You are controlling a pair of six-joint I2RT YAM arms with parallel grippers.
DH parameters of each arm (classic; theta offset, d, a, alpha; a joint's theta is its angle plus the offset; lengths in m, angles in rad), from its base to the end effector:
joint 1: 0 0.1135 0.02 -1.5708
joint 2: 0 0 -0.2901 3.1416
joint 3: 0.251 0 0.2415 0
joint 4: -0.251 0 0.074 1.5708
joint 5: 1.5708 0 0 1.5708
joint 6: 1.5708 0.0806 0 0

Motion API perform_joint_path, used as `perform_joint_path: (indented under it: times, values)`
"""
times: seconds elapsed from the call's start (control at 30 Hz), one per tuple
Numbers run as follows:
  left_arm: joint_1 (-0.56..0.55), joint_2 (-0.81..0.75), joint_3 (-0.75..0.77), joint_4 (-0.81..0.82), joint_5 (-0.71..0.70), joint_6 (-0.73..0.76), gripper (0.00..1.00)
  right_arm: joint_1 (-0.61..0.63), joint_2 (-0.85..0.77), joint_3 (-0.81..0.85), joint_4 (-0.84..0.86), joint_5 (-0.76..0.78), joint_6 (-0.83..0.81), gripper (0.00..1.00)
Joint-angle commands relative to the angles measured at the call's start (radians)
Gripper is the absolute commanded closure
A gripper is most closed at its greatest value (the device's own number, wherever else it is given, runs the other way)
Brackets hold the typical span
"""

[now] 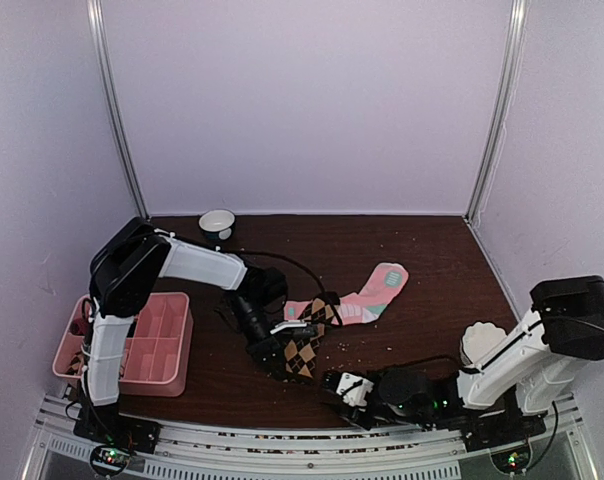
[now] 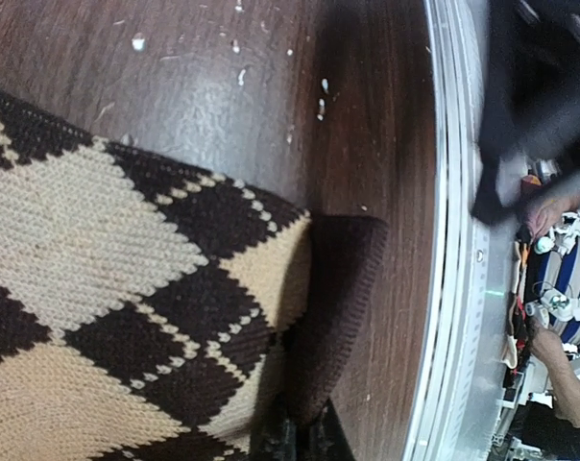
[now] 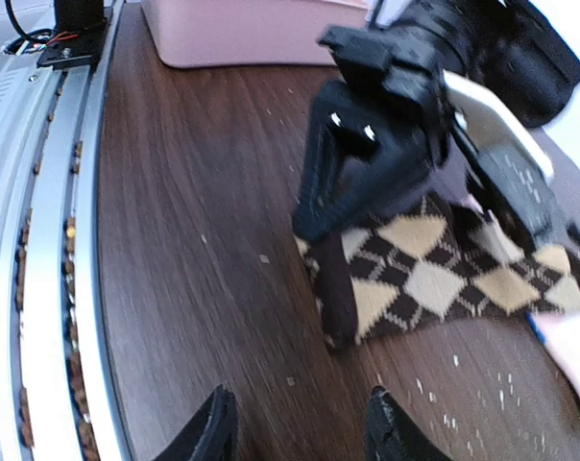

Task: Roll the socks
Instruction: Roll the sock.

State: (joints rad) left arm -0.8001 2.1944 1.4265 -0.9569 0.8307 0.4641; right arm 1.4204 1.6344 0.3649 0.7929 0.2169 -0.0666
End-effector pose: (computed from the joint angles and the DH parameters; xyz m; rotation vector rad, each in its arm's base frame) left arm 0.2218 -0.3138 0.1028 -1.4877 -2.1835 1.1141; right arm 0.0622 0.2948 0.1274 -1.3119 1.6314 0.6197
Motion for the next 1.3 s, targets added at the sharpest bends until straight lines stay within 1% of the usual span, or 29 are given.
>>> perform_joint_path:
  times: [0.0, 0.07, 0.13, 0.27, 0.37, 0.67, 0.73, 0.83, 0.87, 0.9, 1.03, 1.13, 1.2, 1.27]
  values:
    - [0.007, 0.063, 0.009, -0.018, -0.093, -0.022, 1.0, 0.015, 0.068, 0.142, -0.095, -0.017, -0.229, 0.58]
    - [0.007, 0.072, 0.017, -0.025, -0.097, -0.024, 1.0, 0.013, 0.096, 0.176, -0.114, -0.02, -0.282, 0.61]
    - [0.007, 0.078, 0.023, -0.03, -0.097, -0.023, 1.0, -0.005, 0.121, 0.211, -0.139, -0.043, -0.313, 0.67]
    - [0.006, 0.076, 0.026, -0.035, -0.094, -0.012, 1.0, -0.059, 0.163, 0.247, -0.161, -0.092, -0.325, 0.78]
    - [0.006, 0.074, 0.026, -0.036, -0.097, -0.003, 1.0, -0.087, 0.184, 0.272, -0.17, -0.115, -0.324, 0.8]
    - [0.006, 0.064, 0.02, -0.035, -0.111, 0.012, 1.0, -0.121, 0.239, 0.301, -0.162, -0.156, -0.268, 0.79]
    - [0.007, 0.061, 0.019, -0.036, -0.111, 0.017, 1.0, -0.124, 0.247, 0.304, -0.165, -0.165, -0.237, 0.83]
    - [0.007, 0.037, 0.008, -0.021, -0.119, 0.034, 1.0, -0.144, 0.262, 0.31, -0.185, -0.193, -0.167, 0.93]
    - [0.007, 0.018, -0.007, -0.007, -0.124, 0.044, 0.97, -0.156, 0.265, 0.311, -0.192, -0.208, -0.133, 0.96]
    - [0.007, -0.01, -0.028, 0.013, -0.119, 0.065, 0.91, -0.171, 0.267, 0.313, -0.207, -0.225, -0.095, 0.99]
    - [0.007, -0.153, -0.135, 0.162, -0.18, 0.069, 0.68, -0.238, 0.269, 0.336, -0.296, -0.323, 0.062, 1.0]
    - [0.007, -0.264, -0.217, 0.275, -0.238, 0.061, 0.61, -0.262, 0.254, 0.306, -0.291, -0.384, 0.143, 1.0]
    - [0.007, -0.331, -0.279, 0.342, -0.269, 0.061, 0.6, -0.269, 0.244, 0.295, -0.307, -0.416, 0.177, 1.0]
    - [0.007, -0.404, -0.33, 0.404, -0.292, 0.064, 0.52, -0.272, 0.235, 0.297, -0.346, -0.448, 0.216, 1.0]
